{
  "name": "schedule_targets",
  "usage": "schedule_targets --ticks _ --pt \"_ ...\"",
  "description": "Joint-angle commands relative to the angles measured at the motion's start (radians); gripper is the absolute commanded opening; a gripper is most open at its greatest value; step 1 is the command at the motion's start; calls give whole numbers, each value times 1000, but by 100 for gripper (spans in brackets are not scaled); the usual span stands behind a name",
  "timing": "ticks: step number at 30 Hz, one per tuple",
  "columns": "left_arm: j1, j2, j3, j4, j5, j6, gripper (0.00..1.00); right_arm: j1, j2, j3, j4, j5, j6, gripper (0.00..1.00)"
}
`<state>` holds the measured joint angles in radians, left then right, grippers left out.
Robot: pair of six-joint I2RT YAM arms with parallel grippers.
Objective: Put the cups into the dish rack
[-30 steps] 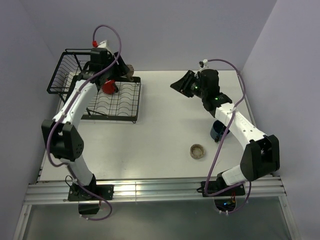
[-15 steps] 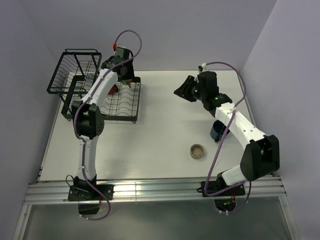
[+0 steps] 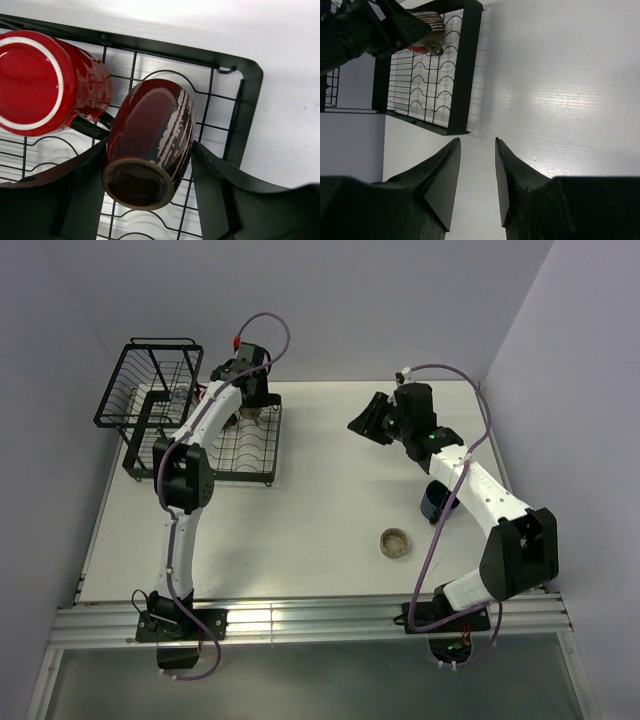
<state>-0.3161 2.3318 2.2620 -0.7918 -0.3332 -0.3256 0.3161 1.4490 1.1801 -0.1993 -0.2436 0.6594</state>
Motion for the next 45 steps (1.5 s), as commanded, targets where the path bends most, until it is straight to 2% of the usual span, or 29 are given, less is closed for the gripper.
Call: schedule_targets --ticks 1,10,37,40,45 --pt "-6 6 68 26 -33 30 0 -3 4 32 18 15 -18 41" --pt "-6 50 87 32 -43 36 0 -5 16 30 17 21 -26 41" --pt "-1 109 113 54 -67 46 15 -5 62 44 14 21 -34 41" --pt "0 113 114 58 -72 46 19 -5 67 46 14 21 -35 41" --pt "0 113 100 75 -84 43 38 -3 68 44 15 20 -35 42"
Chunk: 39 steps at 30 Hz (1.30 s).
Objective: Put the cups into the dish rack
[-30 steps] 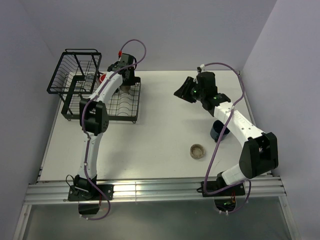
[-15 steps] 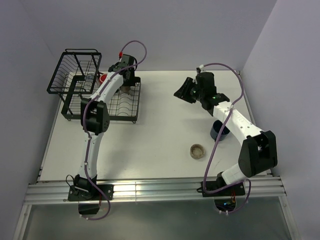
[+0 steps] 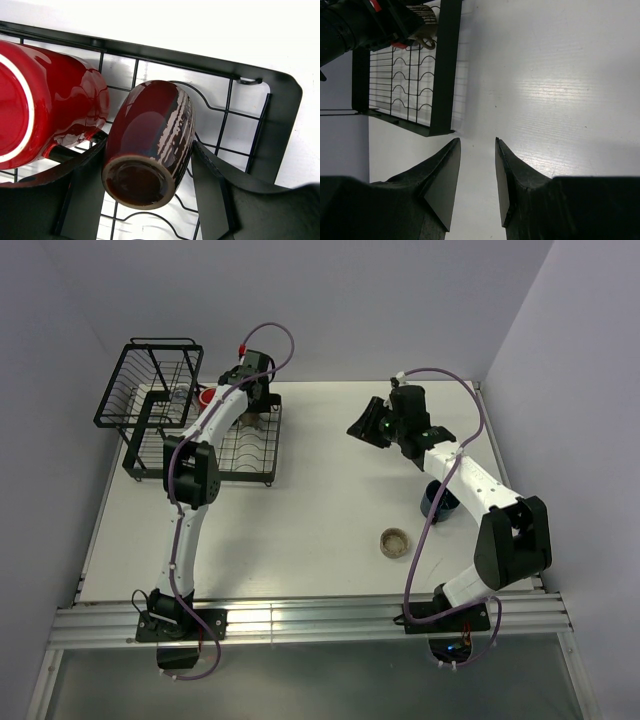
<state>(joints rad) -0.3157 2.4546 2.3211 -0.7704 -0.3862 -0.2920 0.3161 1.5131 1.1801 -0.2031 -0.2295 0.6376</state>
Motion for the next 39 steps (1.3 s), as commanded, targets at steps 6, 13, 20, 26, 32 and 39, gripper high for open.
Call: schedule_targets --ticks 6,13,20,26,32,39 --pt "0 -22 12 91 -28 1 68 -5 1 42 14 12 -18 41" --pt "0 -19 1 105 -11 8 83 -5 -1 39 11 18 -21 41" --pt "0 -35 -34 134 -10 8 84 -5 -1 41 11 16 -22 41" --pt "-2 -54 -42 137 -11 7 84 -5 -7 41 7 22 -26 41" --pt "-10 -100 -58 149 -29 10 85 -3 -16 47 -4 32 -30 42" --pt "-14 -160 -89 155 -40 16 86 -3 -27 62 -25 48 -33 41"
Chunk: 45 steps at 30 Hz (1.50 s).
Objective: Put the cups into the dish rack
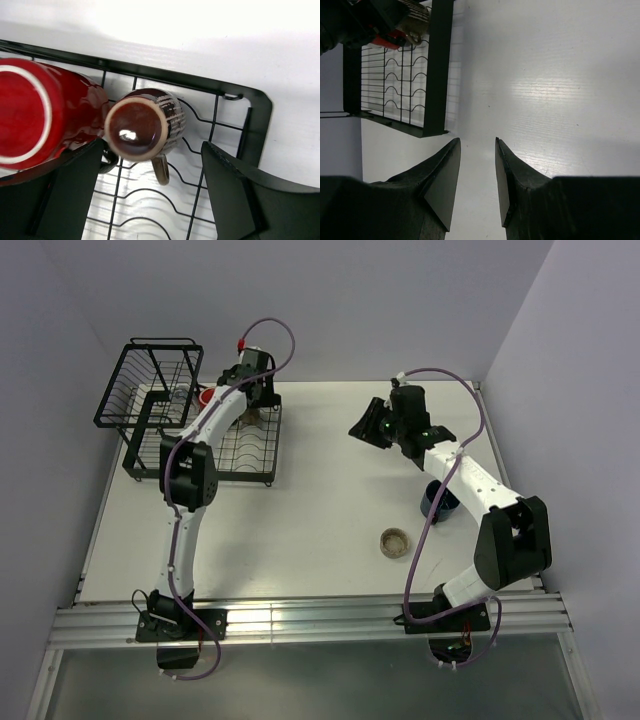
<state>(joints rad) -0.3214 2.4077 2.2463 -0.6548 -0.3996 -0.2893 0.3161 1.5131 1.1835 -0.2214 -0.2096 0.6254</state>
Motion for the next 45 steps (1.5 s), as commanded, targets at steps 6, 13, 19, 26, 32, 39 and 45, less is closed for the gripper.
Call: schedule_targets --ticks 6,13,19,26,32,39,45 --pt "-10 -159 -47 55 -21 15 87 -2 -36 77 -41 56 -30 41" --pt "-34 -245 -80 53 -21 -5 87 1 -60 117 -149 179 -36 41" --pt "-79 -377 -227 90 -19 -43 87 0 -119 120 -262 395 -20 42" --pt "-171 -564 -454 167 -4 -94 86 -21 -255 29 -409 620 62 44" --pt "-231 -644 -576 233 65 -136 86 -63 -303 -62 -484 700 128 45" --pt "-263 -677 -628 267 97 -142 86 -124 -303 -148 -490 679 148 45" --pt "-263 -680 -648 277 102 -143 86 -155 -269 -186 -480 671 151 45"
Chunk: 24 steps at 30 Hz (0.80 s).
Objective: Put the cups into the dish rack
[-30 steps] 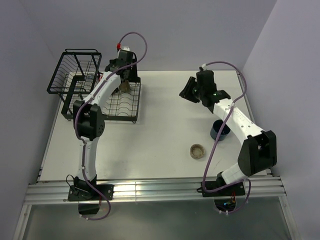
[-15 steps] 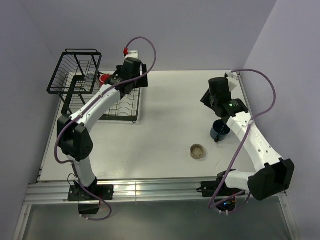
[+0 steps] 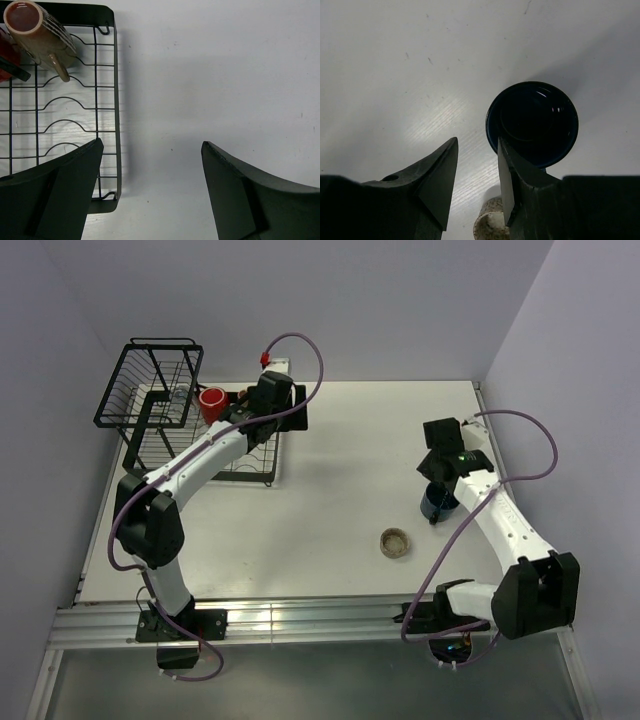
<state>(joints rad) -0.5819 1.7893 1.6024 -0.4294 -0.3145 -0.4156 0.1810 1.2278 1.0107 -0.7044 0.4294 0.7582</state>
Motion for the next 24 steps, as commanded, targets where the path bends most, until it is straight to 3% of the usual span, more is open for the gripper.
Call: schedule_targets --ticks 1,24 --pt "-3 -61 -5 52 18 -17 86 -23 22 -18 8 28 15 45" --pt "-3 -19 -2 46 26 -6 86 -60 209 -63 128 -60 7 45"
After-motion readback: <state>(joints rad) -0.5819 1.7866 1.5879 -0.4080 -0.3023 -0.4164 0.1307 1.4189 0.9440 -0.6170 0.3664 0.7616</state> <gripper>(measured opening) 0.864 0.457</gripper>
